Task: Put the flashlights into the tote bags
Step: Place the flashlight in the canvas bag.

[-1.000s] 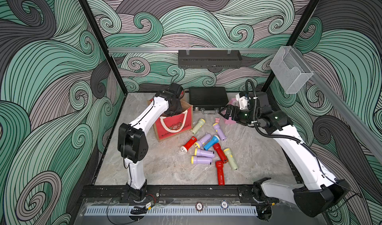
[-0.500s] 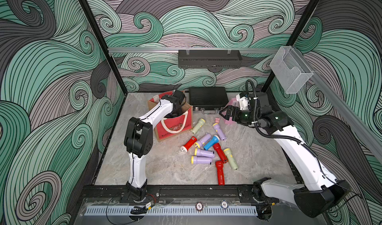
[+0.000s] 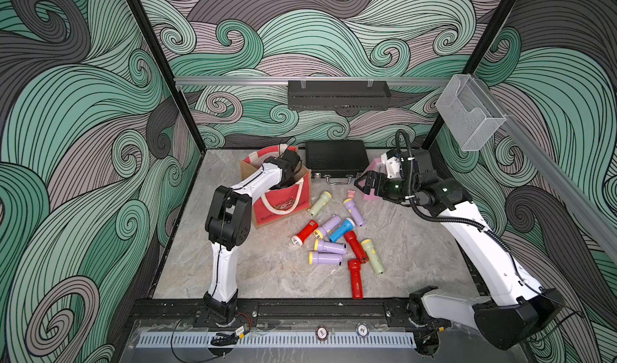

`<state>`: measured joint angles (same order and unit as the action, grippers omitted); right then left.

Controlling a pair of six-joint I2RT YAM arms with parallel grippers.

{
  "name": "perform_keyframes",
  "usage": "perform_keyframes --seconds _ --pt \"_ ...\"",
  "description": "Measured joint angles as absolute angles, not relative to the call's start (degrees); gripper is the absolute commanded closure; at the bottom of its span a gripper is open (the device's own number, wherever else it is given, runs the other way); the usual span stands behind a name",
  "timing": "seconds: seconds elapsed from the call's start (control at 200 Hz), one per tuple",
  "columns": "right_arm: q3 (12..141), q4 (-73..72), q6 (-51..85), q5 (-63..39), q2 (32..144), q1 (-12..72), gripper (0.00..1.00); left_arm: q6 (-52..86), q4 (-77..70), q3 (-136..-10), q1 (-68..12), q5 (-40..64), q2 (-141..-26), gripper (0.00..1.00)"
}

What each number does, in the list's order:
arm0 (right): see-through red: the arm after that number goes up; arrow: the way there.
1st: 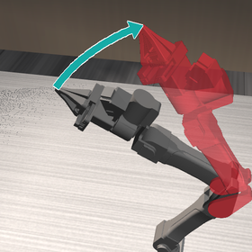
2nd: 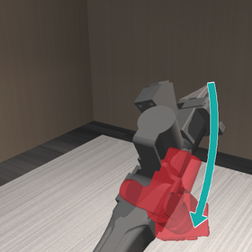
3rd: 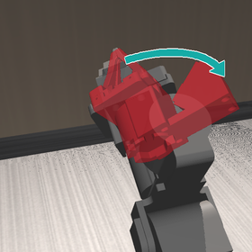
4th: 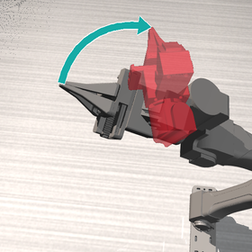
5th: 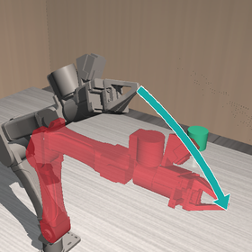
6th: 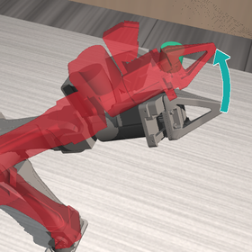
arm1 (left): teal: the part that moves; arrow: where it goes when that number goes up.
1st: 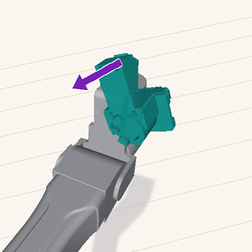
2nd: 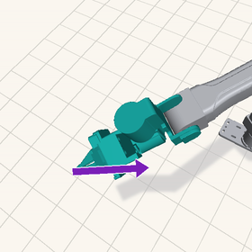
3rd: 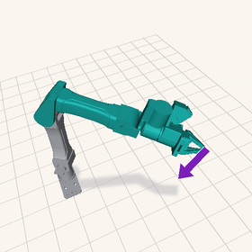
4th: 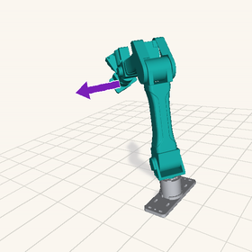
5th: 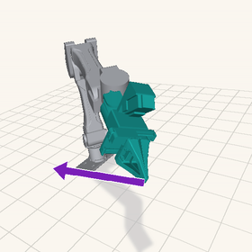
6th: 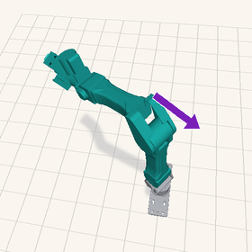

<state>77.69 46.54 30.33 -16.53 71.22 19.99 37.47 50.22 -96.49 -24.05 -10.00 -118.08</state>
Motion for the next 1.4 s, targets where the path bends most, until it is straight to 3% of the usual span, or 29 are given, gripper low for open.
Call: perform_keyframes --seconds 0.09,0.355,0.56,0.961,1.396 --pt "75.6 46.7 30.5 -16.5 71.1 19.4 0.0 37.5 49.8 -96.1 -24.1 -10.0 -118.0 0.82" --pt "72.6 50.9 30.4 -16.4 69.6 17.6 0.0 36.2 50.3 -96.6 -24.1 -10.2 -117.2 0.36" --pt "67.2 56.2 30.2 -16.3 65.4 17.1 0.0 34.7 52.9 -101.4 -24.1 -11.4 -114.1 0.21" --pt "54.1 64.5 27.7 -14.5 62.3 17.1 0.01 30.3 54.1 -103.8 -24.1 -7.4 -103.5 0.02" --pt "43.3 60.4 26.8 -14.1 67.1 17.1 0.06 23.7 48.6 -96.6 -24.7 2.9 -88.5 0.01"
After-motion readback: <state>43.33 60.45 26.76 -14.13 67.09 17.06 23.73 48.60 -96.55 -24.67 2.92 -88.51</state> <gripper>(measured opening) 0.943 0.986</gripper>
